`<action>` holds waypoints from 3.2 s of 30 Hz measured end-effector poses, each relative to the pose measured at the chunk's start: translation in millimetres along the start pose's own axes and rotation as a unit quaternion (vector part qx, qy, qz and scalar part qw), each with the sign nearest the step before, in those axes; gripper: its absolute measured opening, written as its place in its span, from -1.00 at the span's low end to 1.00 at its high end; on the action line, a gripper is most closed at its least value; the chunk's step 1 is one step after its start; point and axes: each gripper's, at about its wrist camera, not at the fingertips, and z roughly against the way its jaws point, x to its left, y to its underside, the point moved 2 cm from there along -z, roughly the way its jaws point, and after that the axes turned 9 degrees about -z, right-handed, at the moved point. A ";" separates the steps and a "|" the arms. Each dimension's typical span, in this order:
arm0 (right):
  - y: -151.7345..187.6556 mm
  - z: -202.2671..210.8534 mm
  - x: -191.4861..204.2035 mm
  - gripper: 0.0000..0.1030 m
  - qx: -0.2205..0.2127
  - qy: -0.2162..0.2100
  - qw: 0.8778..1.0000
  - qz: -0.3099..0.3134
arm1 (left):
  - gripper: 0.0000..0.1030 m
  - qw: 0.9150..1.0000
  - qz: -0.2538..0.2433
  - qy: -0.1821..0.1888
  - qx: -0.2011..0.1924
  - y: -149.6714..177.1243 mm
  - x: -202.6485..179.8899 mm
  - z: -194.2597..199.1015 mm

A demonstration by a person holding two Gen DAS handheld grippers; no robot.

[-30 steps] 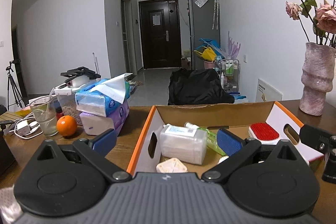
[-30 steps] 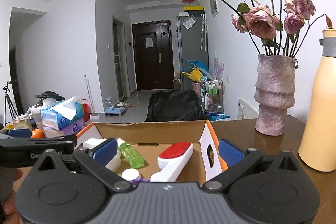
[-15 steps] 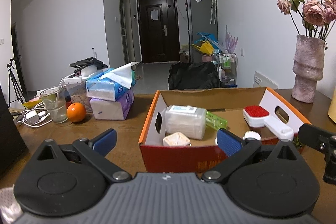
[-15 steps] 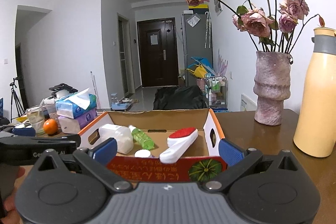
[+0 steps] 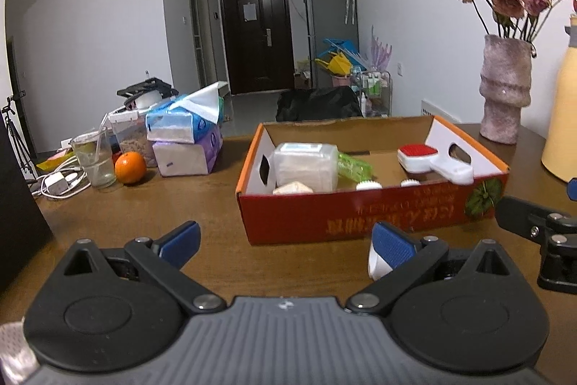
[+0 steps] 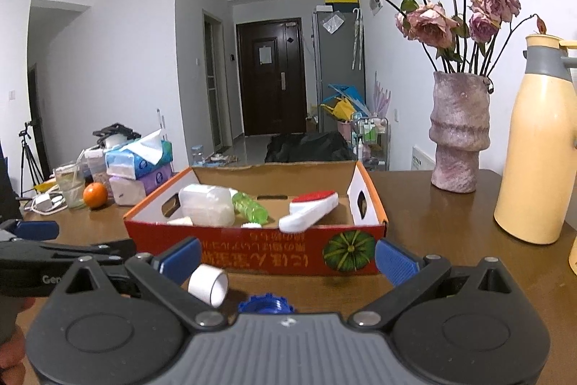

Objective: Organize rigid objects
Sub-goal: 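Withdraw both tools from the box toward the blue cap and white cap, then grasp the blue bottle cap with the right gripper, then grasp the white ring-shaped cap with the left gripper while the right gripper holds the blue cap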

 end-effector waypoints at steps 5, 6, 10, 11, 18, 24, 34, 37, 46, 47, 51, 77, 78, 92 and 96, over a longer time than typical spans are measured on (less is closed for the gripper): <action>12.4 3.7 0.5 1.00 0.015 0.003 1.000 0.006 | 1.00 1.000 -0.004 0.010 0.015 13.1 -1.9 3.7; 14.9 3.9 0.8 1.00 0.017 0.004 1.000 0.007 | 1.00 1.000 -0.005 0.012 0.017 15.8 -2.6 4.0; 24.9 5.0 0.4 1.00 0.030 0.006 0.999 0.012 | 1.00 0.999 -0.008 0.023 0.028 23.9 -4.1 3.6; 27.0 4.9 0.6 1.00 0.033 0.007 0.999 0.013 | 1.00 0.999 -0.008 0.026 0.031 25.8 -4.2 3.2; 36.4 5.2 -0.4 1.00 0.046 0.010 0.999 0.019 | 1.00 0.998 -0.011 0.049 0.040 32.3 -6.7 1.1; 38.1 0.0 4.6 1.00 0.055 0.009 0.998 0.031 | 1.00 0.997 -0.017 0.055 0.042 34.6 -9.7 -2.7; 40.3 -28.4 11.0 1.00 0.082 0.008 0.996 0.045 | 1.00 0.997 -0.018 0.050 0.056 40.8 4.4 -18.5; 43.0 -38.9 12.7 0.99 0.095 0.007 0.994 0.043 | 1.00 0.997 -0.015 0.045 0.059 41.7 11.5 -22.7; 53.2 -60.7 21.1 0.95 0.120 0.018 0.991 0.053 | 1.00 0.998 -0.013 0.034 0.060 43.6 28.5 -26.9; 53.5 -62.8 22.6 0.94 0.121 0.019 0.991 0.054 | 1.00 0.998 -0.012 0.034 0.060 43.9 29.9 -27.3; 54.8 -74.9 27.2 0.86 0.125 0.033 0.990 0.053 | 1.00 0.998 -0.011 0.031 0.060 44.6 34.4 -28.3; 51.1 -98.0 33.3 0.03 0.118 0.041 0.992 0.027 | 1.00 0.998 -0.012 0.030 0.054 44.2 38.2 -29.5; 50.7 -97.1 33.2 0.03 0.117 0.041 0.992 0.026 | 1.00 0.998 -0.012 0.030 0.054 44.0 38.0 -29.4; 43.2 -85.9 22.9 0.03 0.097 0.031 0.995 0.015 | 1.00 0.998 -0.019 0.017 0.055 42.5 24.2 -30.8; 39.9 -81.9 14.5 0.03 0.091 0.030 0.995 0.011 | 1.00 0.998 -0.021 0.021 0.054 40.4 13.7 -30.7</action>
